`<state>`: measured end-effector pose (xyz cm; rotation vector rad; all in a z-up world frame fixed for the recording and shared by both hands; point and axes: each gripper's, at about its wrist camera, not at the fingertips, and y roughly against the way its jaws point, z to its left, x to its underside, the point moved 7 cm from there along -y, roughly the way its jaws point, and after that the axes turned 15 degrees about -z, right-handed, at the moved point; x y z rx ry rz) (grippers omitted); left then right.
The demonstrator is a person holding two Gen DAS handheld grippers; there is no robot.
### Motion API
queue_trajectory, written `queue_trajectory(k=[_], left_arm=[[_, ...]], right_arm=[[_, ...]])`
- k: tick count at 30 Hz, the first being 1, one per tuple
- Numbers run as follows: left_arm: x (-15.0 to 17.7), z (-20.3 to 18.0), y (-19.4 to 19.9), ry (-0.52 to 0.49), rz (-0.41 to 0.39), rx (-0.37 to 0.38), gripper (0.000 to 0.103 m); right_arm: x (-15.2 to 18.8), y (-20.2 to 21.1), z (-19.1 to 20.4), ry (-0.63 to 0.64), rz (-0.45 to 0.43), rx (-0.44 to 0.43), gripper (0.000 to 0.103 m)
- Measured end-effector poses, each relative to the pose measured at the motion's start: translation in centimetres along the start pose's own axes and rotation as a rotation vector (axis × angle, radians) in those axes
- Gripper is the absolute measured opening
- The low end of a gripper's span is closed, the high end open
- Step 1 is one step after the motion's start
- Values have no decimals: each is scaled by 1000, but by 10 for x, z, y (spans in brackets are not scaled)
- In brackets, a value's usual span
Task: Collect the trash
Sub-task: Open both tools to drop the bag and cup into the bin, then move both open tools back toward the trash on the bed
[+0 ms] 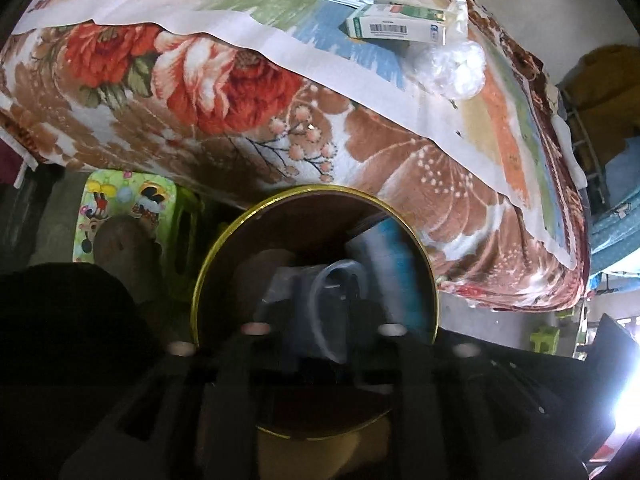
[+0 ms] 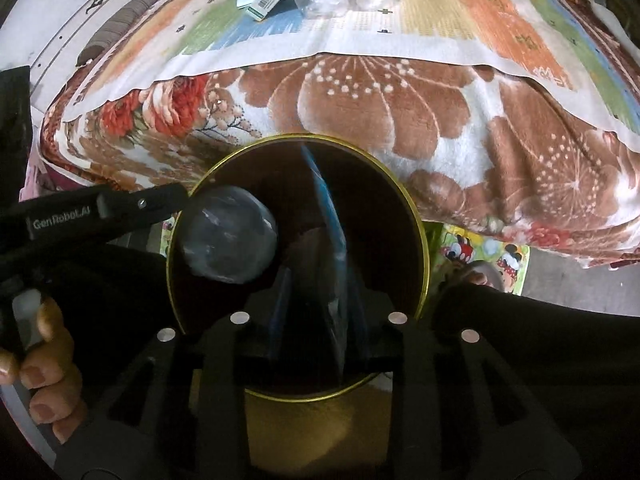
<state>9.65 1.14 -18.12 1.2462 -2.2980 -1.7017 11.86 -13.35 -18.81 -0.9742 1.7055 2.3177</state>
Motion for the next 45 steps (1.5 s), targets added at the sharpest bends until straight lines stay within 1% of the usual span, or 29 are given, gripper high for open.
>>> queue_trajectory(k=[4, 9, 11, 13, 16, 19, 21, 23, 24, 27, 31, 35, 38, 40, 43, 45], left_arm=[[-7, 1, 7, -3, -32, -3, 36], [-14, 4, 10, -14, -62, -23, 38], [-17, 5, 11, -16, -72, -28, 38], [-19, 5, 14, -21, -86, -31, 40], [-26, 6, 19, -33, -118, -46, 43], [-31, 5, 24, -50, -139, -49, 43], [-36, 6, 28, -58, -160, -61, 46], [-41, 7, 31, -64, -181, -73, 52], [-43, 7, 32, -69, -191, -77, 53], [-48, 4, 35, -104, -220, -104, 57], [-54, -1, 37, -153, -239, -122, 64], [-64, -9, 43, -234, -282, -154, 70], [-76, -17, 51, -292, -319, -149, 70], [-88, -21, 60, -324, -364, -149, 71], [-102, -26, 68, -348, -380, -119, 77], [-109, -29, 68, -393, -387, -131, 81]], right_arm=[[-2, 4, -1, -13, -10, -7, 38], [-6, 8, -3, -27, -23, -21, 41], [-8, 12, -4, -21, -42, -13, 43], [-12, 16, -3, -9, -71, -5, 47], [-18, 21, -3, -11, -102, -6, 49], [-25, 26, -5, -27, -131, -18, 53], [-29, 30, -8, -34, -153, -17, 56], [-36, 35, -10, -36, -181, -11, 59], [-39, 37, -11, -35, -193, -6, 60], [-49, 43, -14, -32, -219, -4, 61], [-60, 49, -16, -36, -247, -14, 67], [-72, 56, -21, -38, -277, -23, 71], [-82, 60, -23, -24, -295, -17, 73], [-87, 63, -24, -14, -306, -12, 77], [-99, 66, -25, 23, -323, -3, 82], [-105, 66, -25, 44, -327, -2, 87]])
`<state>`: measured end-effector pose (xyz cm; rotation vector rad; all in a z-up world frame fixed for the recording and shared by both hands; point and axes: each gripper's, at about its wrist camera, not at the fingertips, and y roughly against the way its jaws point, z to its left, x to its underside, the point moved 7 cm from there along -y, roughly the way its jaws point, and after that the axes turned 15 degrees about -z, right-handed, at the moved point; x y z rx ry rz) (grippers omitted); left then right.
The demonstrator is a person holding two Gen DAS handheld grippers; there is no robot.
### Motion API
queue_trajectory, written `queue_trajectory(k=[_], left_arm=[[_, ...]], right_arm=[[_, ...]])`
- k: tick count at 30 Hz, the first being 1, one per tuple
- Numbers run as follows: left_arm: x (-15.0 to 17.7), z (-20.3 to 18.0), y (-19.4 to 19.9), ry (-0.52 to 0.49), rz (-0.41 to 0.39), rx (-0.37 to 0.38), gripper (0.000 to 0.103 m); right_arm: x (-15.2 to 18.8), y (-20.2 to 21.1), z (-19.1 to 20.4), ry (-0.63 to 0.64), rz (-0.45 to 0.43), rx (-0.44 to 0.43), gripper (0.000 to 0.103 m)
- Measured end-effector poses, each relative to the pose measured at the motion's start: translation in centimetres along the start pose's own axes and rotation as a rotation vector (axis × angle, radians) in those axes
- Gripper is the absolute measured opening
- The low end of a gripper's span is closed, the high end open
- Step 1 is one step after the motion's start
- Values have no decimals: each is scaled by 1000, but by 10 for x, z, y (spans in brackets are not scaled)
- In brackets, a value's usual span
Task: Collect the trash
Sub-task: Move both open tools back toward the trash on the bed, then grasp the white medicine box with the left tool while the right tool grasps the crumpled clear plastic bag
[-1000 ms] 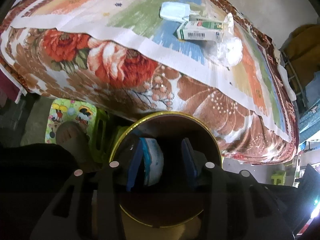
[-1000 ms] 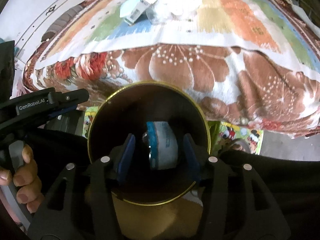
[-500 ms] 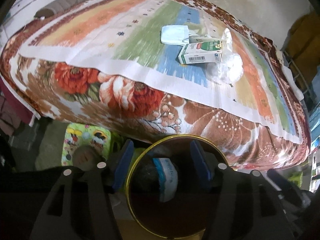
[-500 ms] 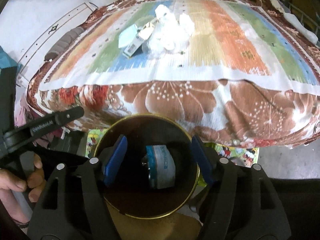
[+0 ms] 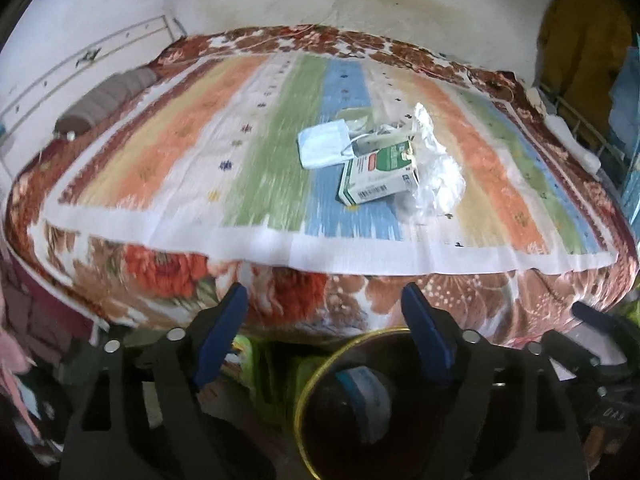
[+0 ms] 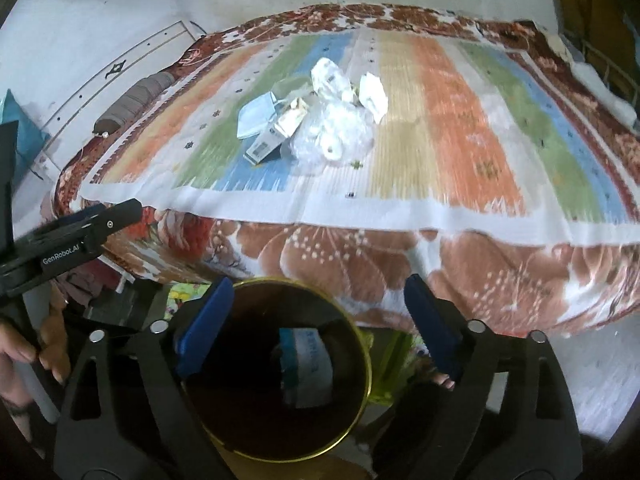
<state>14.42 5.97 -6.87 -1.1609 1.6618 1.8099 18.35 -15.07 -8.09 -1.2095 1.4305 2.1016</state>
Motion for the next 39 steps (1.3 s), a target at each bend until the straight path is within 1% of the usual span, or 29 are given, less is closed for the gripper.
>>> queue_trajectory(k=[4, 5, 8, 9, 12, 17, 19, 25, 27, 30, 32, 35, 39], left_arm=[[-8, -11, -7, -111, -2, 5, 92], [-8, -15, -8, -141, -3, 6, 93], [-15, -25, -11, -274, -40, -22, 96], [-16, -28, -13, -297, -42, -11, 97], [-18, -33, -20, -335, -29, 8, 97], [-19, -38, -34, -382, -1, 27, 97], [-22, -38, -39, -393, -1, 36, 97], [-30, -46, -59, -474, -26, 63, 97], [-30, -49, -67, -485, -21, 78, 97], [-28, -47, -82, -446, 39, 110, 97], [-28, -42, -91, -413, 58, 112, 97], [-29, -41, -101, -393, 58, 117, 97], [-28, -44, -112, -395, 54, 122, 97]], right_arm=[[-11, -5, -3, 24, -4, -8, 90], [-13, -7, -4, 29, -5, -7, 90], [-22, -10, -8, 34, -15, -3, 94], [-26, -11, -9, 39, -18, -1, 94], [-33, -15, -12, 48, -21, 3, 94], [-45, -26, -17, 18, -14, -14, 94], [-50, -31, -19, 20, -16, -13, 94], [-63, -47, -14, 59, -18, -15, 94], [-67, -52, -13, 60, -24, -19, 94], [-73, -62, -14, 58, -23, -21, 94], [-76, -69, -15, 57, -20, -17, 94], [-81, -81, -17, 40, -10, -17, 94], [-85, -96, -19, -3, -2, -33, 94]])
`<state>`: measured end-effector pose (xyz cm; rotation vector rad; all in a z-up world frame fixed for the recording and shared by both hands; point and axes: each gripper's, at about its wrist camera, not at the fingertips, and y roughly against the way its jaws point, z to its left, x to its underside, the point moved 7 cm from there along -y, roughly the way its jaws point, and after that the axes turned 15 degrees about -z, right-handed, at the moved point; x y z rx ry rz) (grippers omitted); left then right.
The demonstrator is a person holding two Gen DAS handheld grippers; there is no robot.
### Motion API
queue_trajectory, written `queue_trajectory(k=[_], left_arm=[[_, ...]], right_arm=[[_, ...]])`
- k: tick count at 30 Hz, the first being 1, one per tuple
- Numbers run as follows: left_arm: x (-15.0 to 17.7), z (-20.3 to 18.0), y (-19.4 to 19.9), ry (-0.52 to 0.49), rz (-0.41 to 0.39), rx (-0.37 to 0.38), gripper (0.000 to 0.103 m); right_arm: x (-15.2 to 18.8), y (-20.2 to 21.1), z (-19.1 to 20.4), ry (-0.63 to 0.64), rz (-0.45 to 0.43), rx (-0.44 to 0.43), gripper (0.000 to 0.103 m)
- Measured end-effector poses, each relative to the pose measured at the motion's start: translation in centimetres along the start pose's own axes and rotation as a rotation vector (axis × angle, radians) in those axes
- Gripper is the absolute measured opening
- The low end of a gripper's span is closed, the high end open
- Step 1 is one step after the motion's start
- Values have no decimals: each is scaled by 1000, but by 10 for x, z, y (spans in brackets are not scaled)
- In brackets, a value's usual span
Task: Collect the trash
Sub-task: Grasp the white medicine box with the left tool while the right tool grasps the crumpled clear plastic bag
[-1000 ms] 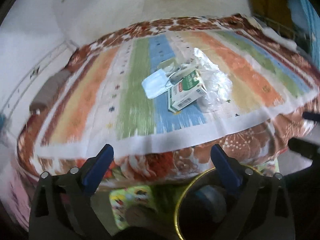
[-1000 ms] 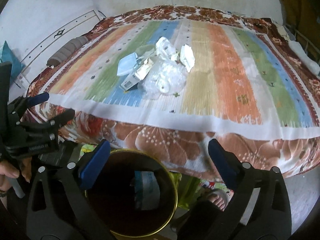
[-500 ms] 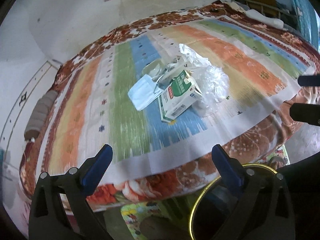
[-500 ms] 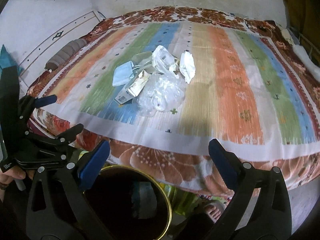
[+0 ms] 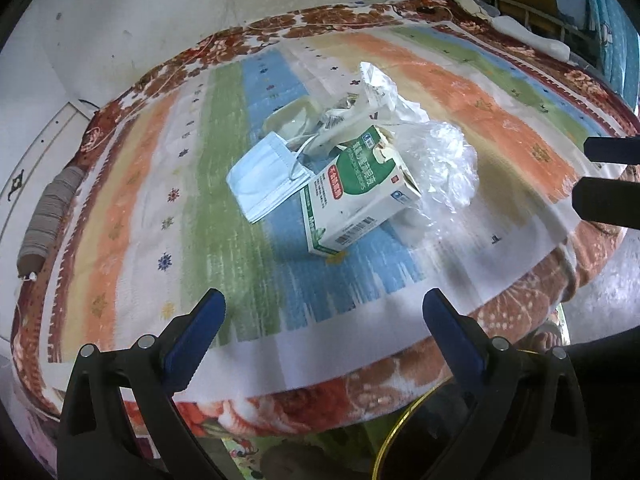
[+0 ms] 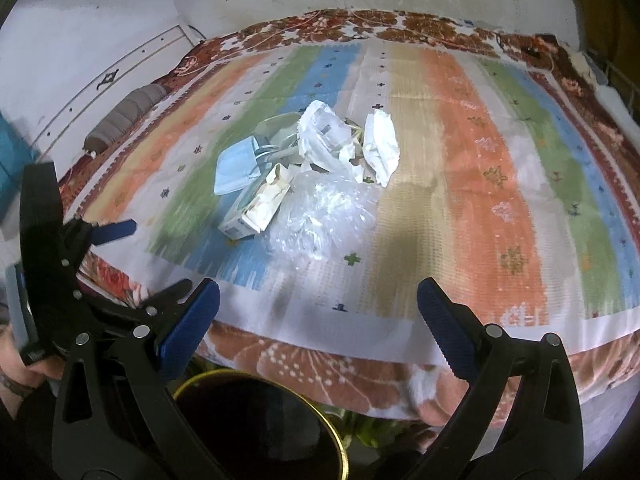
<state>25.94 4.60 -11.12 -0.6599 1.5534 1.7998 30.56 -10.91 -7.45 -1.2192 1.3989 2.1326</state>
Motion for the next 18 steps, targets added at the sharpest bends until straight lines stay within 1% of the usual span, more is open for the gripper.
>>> queue_trajectory(k=[4, 9, 12, 15, 18], left_arm=[[2, -3, -12, -26, 5, -21, 97], [3, -6, -28, -85, 17, -21, 97], [4, -3, -38, -91, 16, -34, 96], [0, 1, -46, -80, -4, -48, 96], [-4, 2, -52, -57, -24, -36, 95]], right_arm=[[-5, -15, 1, -6, -1, 0, 94], [-8, -33, -5, -15, 11, 4, 94], [-9, -44, -8, -28, 22, 0, 94], [-11, -53, -16, -55, 19, 13, 93], [-13, -62, -20, -107, 27, -4, 93]])
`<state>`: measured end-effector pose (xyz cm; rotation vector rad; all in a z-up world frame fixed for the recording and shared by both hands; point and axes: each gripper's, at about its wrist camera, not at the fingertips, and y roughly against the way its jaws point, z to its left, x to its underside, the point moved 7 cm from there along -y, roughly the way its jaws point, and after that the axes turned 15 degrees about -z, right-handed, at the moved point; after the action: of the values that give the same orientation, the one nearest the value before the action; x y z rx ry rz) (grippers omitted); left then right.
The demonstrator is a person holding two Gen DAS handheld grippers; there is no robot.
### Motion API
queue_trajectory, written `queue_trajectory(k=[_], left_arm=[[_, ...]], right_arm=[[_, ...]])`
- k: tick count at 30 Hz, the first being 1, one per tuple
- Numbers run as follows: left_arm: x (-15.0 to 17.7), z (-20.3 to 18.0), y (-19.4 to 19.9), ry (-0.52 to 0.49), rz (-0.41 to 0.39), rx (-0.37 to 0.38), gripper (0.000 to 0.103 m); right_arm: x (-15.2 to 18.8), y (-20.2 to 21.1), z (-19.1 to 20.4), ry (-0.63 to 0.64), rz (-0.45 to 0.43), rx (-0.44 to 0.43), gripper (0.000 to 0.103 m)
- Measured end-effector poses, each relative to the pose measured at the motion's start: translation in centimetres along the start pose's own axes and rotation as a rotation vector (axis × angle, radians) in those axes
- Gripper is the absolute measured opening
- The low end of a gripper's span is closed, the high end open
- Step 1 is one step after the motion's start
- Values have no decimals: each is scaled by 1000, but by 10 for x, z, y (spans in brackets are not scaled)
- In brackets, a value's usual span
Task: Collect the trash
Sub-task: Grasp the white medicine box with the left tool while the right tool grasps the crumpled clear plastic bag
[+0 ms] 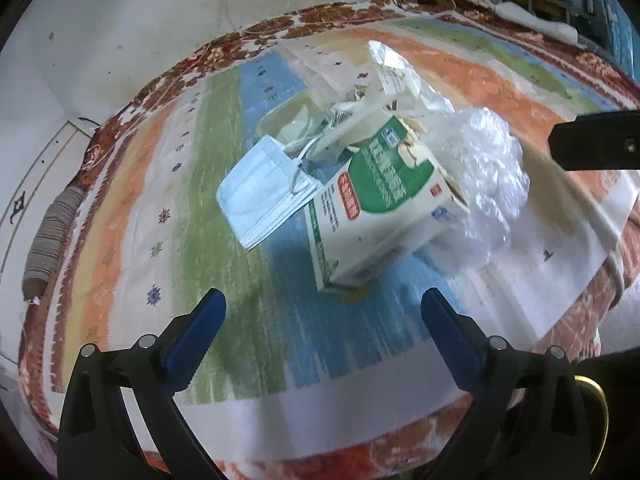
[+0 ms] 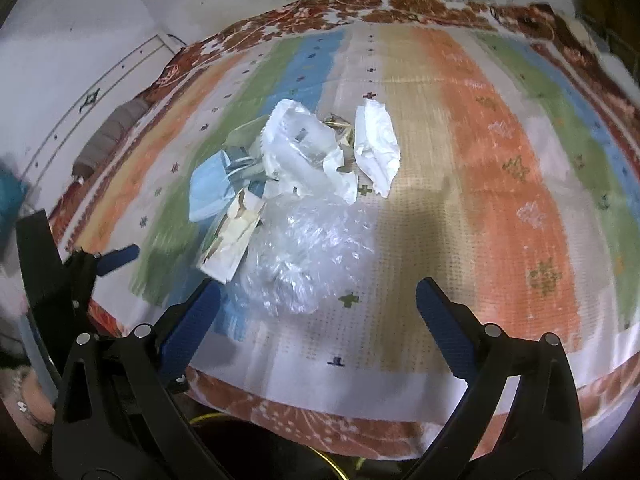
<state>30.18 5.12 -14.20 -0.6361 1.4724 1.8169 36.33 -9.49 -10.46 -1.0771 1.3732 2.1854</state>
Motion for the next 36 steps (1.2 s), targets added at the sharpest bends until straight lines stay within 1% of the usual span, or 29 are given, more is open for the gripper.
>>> queue_trajectory(k=[2, 9, 12, 13, 15, 16, 18, 19, 20, 22, 23, 25, 27, 30, 32, 35, 36], left_arm=[[-2, -3, -4, -1, -11, 14, 93], [-4, -10, -14, -42, -50, 7, 84], [-6, -16, -16, -65, -74, 21, 77], [-7, -16, -16, -77, -83, 16, 73], [-11, -19, -18, -83, -100, 30, 73], [-12, -19, -19, -82, -103, 33, 71], [-13, -20, -22, -87, -108, 34, 65], [-13, -21, -24, -92, -108, 32, 59], [-14, -21, -25, -102, -109, 25, 49], [-15, -21, -26, -125, -124, 2, 39], [-18, -18, -25, -126, -137, -18, 35], [-19, -11, -25, -98, -135, -34, 30], [-21, -2, -25, -51, -132, -41, 29], [-23, 7, -23, -4, -126, -42, 27], [-24, 15, -21, 47, -115, -34, 27], [-26, 26, -18, 130, -109, 9, 26], [-27, 30, -18, 150, -109, 12, 26]], right_arm=[[-3, -6, -1, -10, 2, -5, 92], [-6, -29, -1, -8, 17, -17, 85], [-5, -40, -1, 0, 31, -16, 79], [-5, -44, -2, -5, 38, -21, 79], [-3, -48, -3, -12, 45, -23, 78], [-1, -51, -4, -17, 52, -28, 75], [-1, -53, -4, -34, 56, -45, 71], [-1, -54, -5, -47, 55, -51, 66], [-2, -54, -4, -63, 57, -61, 63], [-1, -53, -1, -72, 62, -71, 54], [-1, -53, -1, -69, 63, -72, 52], [-1, -52, 4, -49, 62, -70, 42], [-1, -52, 7, -31, 63, -66, 38], [-2, -49, 8, -16, 54, -53, 32], [-5, -46, 7, -11, 42, -30, 30], [-7, -42, 5, -17, 37, -18, 27], [-8, -41, 5, -18, 36, -15, 26]])
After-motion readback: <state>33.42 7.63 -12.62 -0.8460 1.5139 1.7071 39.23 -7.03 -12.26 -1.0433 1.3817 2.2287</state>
